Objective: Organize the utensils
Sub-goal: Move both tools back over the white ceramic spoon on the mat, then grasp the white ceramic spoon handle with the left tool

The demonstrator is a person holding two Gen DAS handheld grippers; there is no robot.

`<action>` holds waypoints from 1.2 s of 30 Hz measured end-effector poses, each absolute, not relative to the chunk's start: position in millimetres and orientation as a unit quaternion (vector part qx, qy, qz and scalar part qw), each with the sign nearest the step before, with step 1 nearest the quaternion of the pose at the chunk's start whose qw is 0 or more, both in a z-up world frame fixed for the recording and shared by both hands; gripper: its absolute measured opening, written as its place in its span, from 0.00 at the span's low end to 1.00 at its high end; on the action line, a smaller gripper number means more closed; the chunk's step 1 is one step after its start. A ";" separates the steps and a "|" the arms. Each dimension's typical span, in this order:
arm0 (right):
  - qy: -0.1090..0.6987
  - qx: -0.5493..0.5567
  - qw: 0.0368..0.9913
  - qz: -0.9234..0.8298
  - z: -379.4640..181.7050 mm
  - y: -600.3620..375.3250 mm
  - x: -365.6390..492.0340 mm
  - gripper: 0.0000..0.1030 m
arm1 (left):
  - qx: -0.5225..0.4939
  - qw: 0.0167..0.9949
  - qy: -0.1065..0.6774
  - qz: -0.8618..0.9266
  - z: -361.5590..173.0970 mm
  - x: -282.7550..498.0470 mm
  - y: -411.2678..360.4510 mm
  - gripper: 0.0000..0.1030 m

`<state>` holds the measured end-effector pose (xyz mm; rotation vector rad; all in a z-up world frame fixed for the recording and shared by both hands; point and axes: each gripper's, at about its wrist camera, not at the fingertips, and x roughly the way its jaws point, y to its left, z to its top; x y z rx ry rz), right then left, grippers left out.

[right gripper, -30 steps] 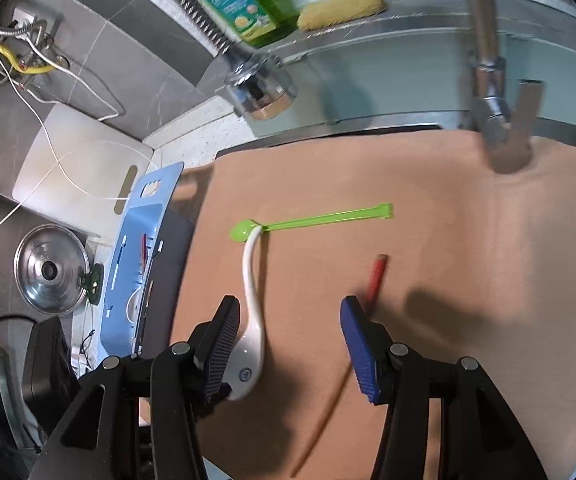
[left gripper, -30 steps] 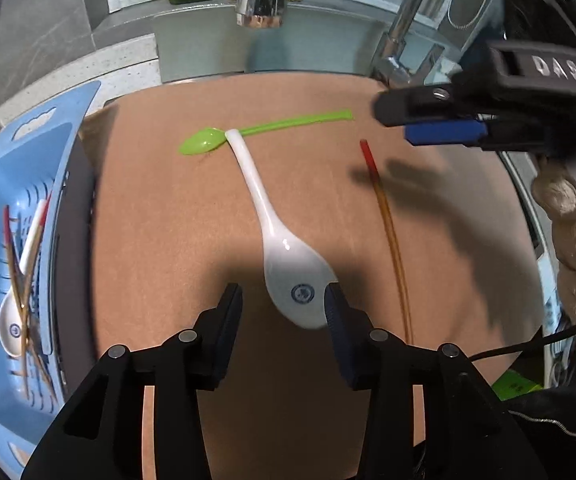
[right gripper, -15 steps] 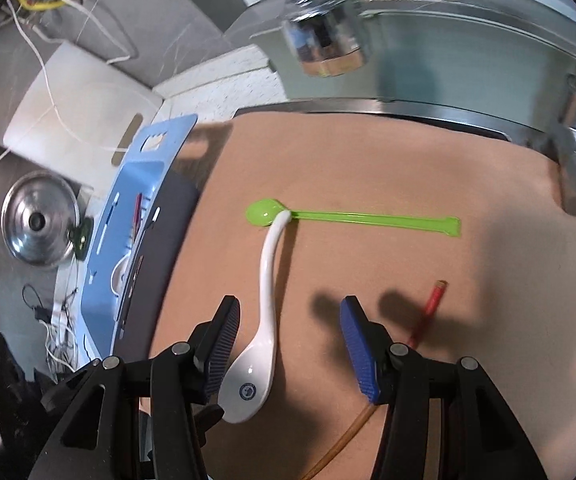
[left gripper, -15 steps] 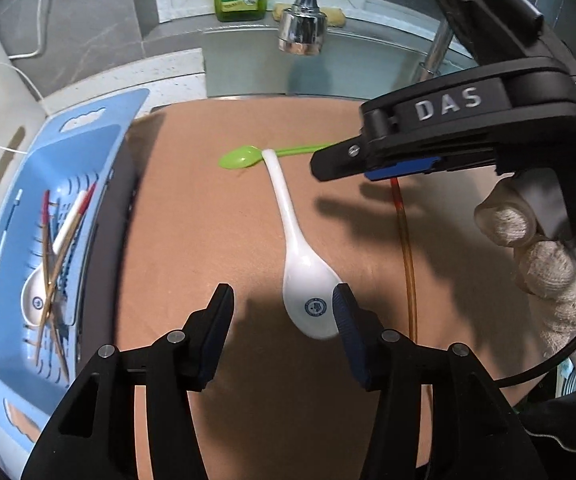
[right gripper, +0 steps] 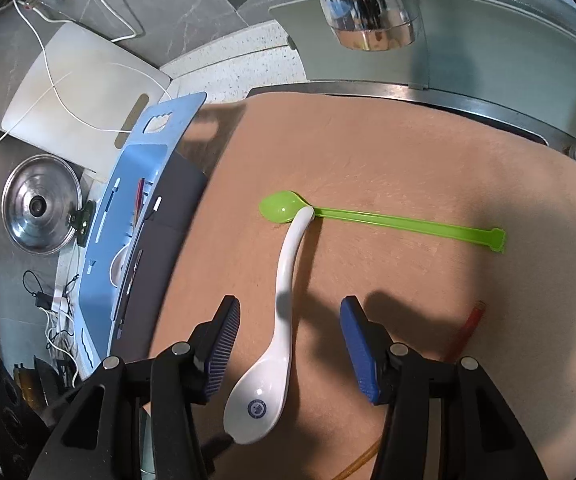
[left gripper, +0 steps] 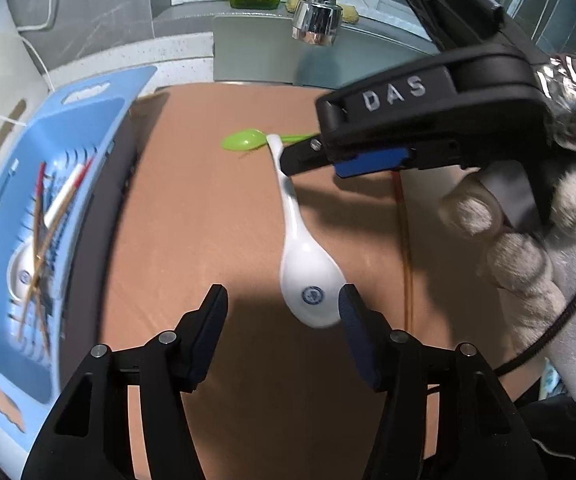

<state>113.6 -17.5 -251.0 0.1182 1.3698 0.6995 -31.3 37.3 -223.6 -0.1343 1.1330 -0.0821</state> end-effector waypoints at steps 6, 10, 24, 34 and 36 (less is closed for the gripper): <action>0.626 0.078 0.709 0.314 -258.8 -17.0 122.0 0.47 | -0.079 0.833 0.545 -0.051 -225.8 -38.2 31.8 0.59; 0.638 0.088 0.698 0.313 -268.7 -12.8 127.0 0.47 | -0.076 0.828 0.553 -0.053 -230.9 -34.4 25.5 0.59; 0.643 0.078 0.692 0.318 -277.7 -0.8 135.2 0.27 | -0.071 0.827 0.556 -0.040 -254.6 -14.9 17.3 0.53; 0.656 0.095 0.676 0.320 -285.2 1.6 131.2 0.08 | -0.079 0.828 0.554 -0.043 -259.0 -11.3 29.0 0.38; 0.659 0.101 0.673 0.320 -285.6 0.4 131.4 0.08 | -0.079 0.828 0.553 -0.045 -259.7 -12.1 29.7 0.38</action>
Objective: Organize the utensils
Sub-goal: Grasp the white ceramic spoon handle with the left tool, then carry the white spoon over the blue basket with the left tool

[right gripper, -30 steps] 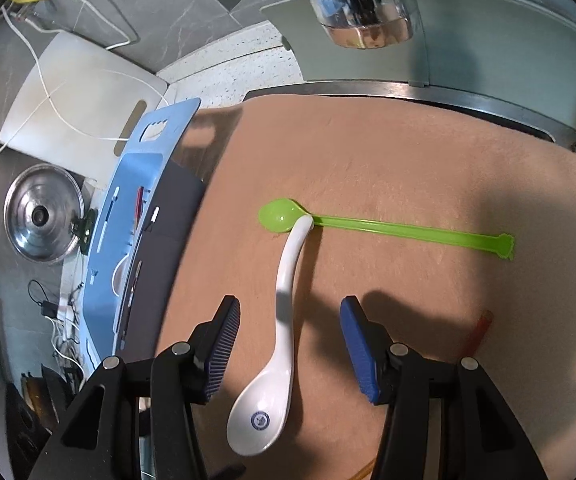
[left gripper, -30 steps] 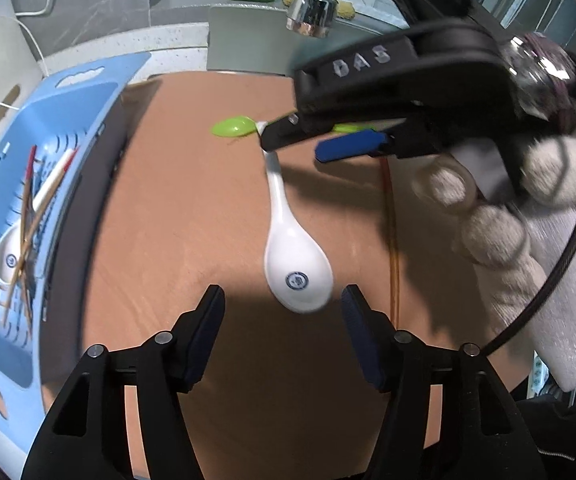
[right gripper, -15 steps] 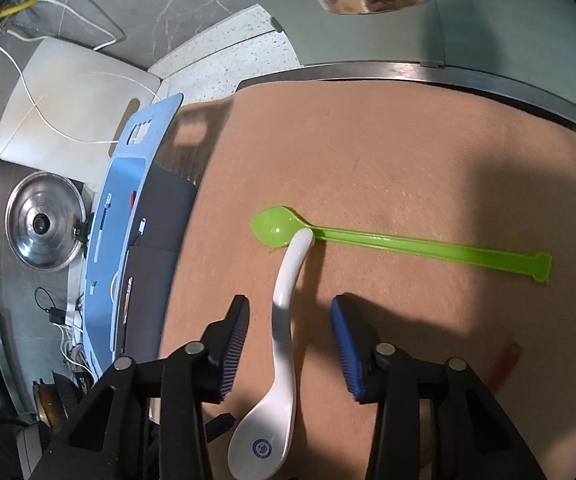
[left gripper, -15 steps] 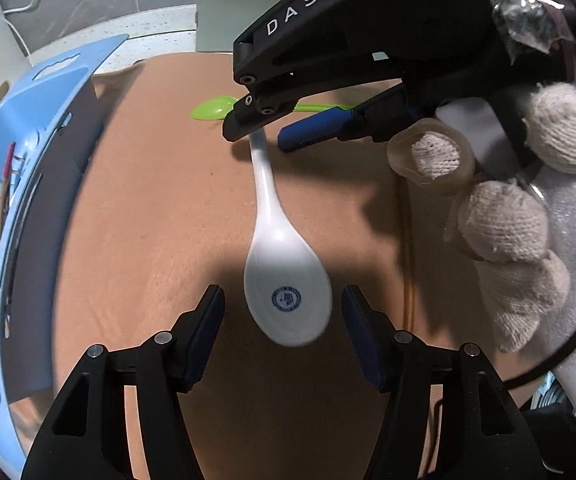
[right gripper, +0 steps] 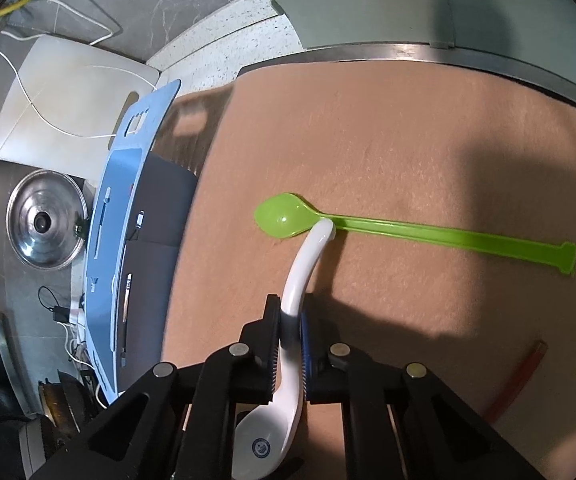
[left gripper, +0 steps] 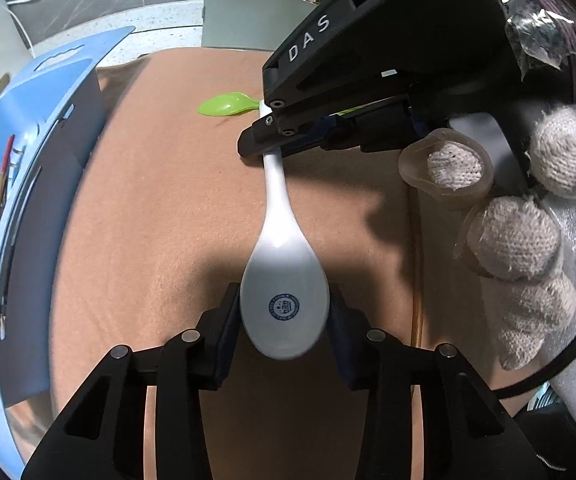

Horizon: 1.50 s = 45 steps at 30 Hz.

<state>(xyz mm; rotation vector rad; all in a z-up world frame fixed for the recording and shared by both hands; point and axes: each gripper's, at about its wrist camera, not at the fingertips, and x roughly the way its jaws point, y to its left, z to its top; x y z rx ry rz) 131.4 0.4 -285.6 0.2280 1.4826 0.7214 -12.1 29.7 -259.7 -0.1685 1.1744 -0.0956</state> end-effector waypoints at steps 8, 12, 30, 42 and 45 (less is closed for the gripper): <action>0.654 0.131 0.672 0.322 -275.6 -9.0 131.3 0.08 | -0.070 0.834 0.544 -0.055 -249.4 -14.4 29.8 0.38; 0.645 0.141 0.676 0.328 -261.9 -9.4 131.4 0.08 | -0.060 0.840 0.536 -0.059 -239.6 -15.1 33.8 0.38; 0.610 0.134 0.675 0.394 -202.2 81.3 120.8 0.08 | -0.041 0.863 0.503 -0.012 -199.7 -19.1 113.3 0.38; 0.630 0.089 0.650 0.416 -215.1 173.2 112.8 0.08 | -0.061 0.853 0.518 0.034 -216.7 -32.8 187.6 0.38; 0.638 0.076 0.647 0.411 -225.0 190.1 111.3 0.08 | -0.074 0.852 0.518 0.032 -218.2 -35.8 199.5 0.37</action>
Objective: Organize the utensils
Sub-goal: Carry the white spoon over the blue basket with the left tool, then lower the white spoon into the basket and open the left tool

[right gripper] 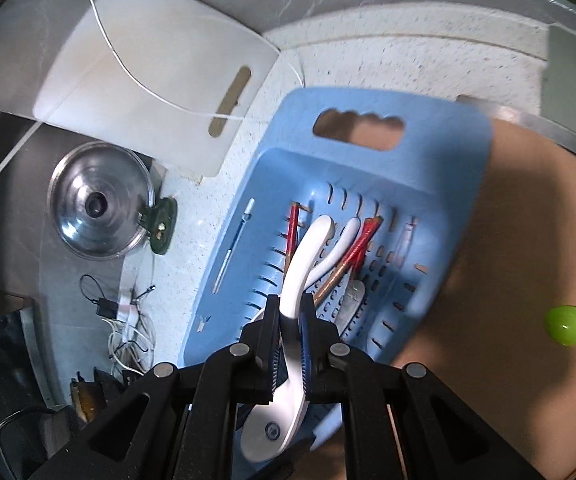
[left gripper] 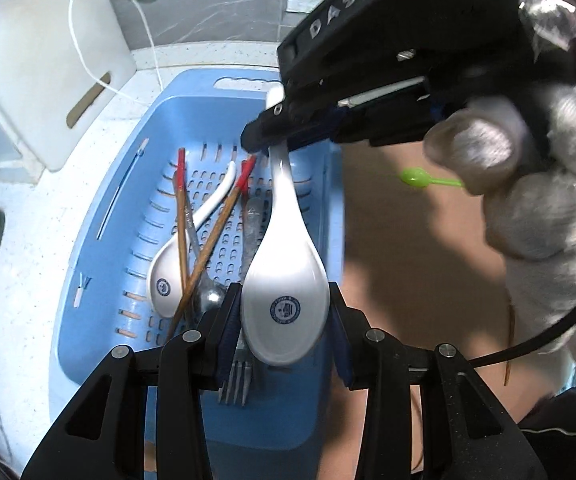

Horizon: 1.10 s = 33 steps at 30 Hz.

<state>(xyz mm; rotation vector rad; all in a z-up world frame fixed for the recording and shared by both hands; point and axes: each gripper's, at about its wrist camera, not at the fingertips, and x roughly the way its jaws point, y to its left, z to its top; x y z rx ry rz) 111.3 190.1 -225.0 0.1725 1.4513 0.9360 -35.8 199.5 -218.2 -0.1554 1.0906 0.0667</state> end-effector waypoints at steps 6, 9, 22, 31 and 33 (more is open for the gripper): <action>0.650 0.059 0.639 0.407 -238.9 215.9 108.2 0.08 | -0.084 0.843 0.530 0.033 -228.6 -37.7 214.2 0.37; 0.656 0.048 0.637 0.402 -245.3 222.6 107.2 0.08 | -0.097 0.837 0.538 0.030 -235.5 -39.0 218.9 0.37; 0.670 -0.018 0.637 0.380 -268.4 248.8 101.1 0.08 | -0.104 0.818 0.565 0.029 -257.3 -31.6 232.5 0.33; 0.674 -0.026 0.638 0.372 -276.5 248.4 102.0 0.08 | -0.113 0.816 0.566 0.027 -260.0 -27.5 237.4 0.33; 0.673 -0.028 0.639 0.372 -275.2 250.6 101.4 0.09 | -0.116 0.815 0.567 0.028 -259.7 -28.1 237.7 0.33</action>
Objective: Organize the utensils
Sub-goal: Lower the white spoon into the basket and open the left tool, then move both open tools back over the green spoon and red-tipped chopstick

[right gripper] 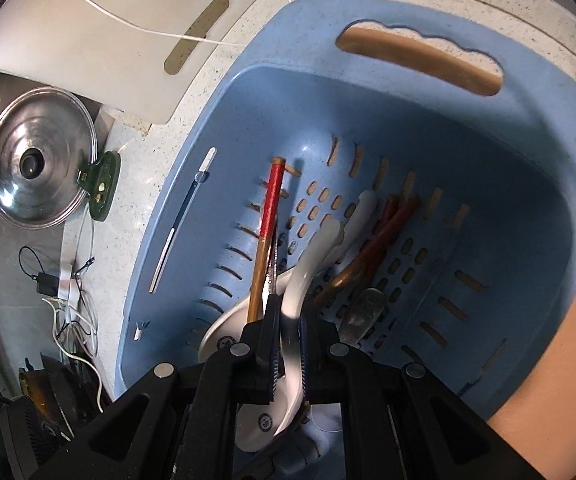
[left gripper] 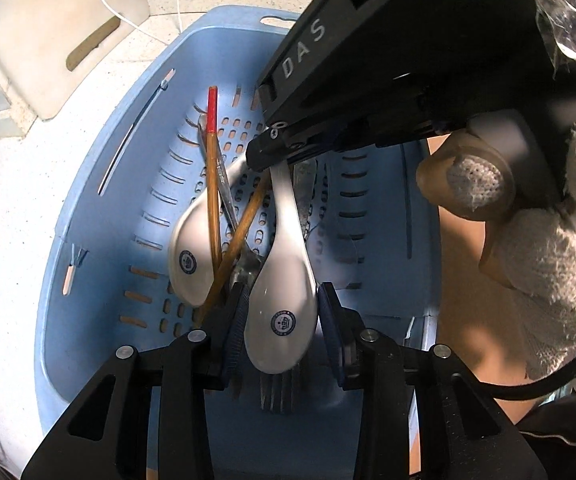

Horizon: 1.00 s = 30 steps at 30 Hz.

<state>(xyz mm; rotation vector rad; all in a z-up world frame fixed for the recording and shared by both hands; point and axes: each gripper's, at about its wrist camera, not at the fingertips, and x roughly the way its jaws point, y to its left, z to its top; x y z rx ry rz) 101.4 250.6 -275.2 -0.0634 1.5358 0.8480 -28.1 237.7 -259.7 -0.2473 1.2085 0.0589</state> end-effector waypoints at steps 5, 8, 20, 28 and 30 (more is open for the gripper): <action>0.662 -0.037 0.647 0.377 -266.4 248.7 97.9 0.20 | -0.114 0.817 0.564 0.029 -258.3 -26.1 239.0 0.33; 0.653 -0.037 0.654 0.381 -259.2 244.9 96.5 0.23 | -0.109 0.820 0.561 0.031 -255.3 -27.2 237.9 0.33; 0.597 0.008 0.694 0.402 -197.9 155.2 99.1 0.31 | -0.055 0.846 0.530 0.018 -211.1 -38.6 209.9 0.33; 0.578 0.032 0.742 0.338 -191.1 54.1 109.8 0.35 | 0.005 0.856 0.516 -0.031 -191.9 -17.8 166.3 0.33; 0.572 0.032 0.756 0.316 -190.9 24.9 110.2 0.36 | 0.019 0.858 0.512 -0.046 -188.3 -10.3 152.5 0.34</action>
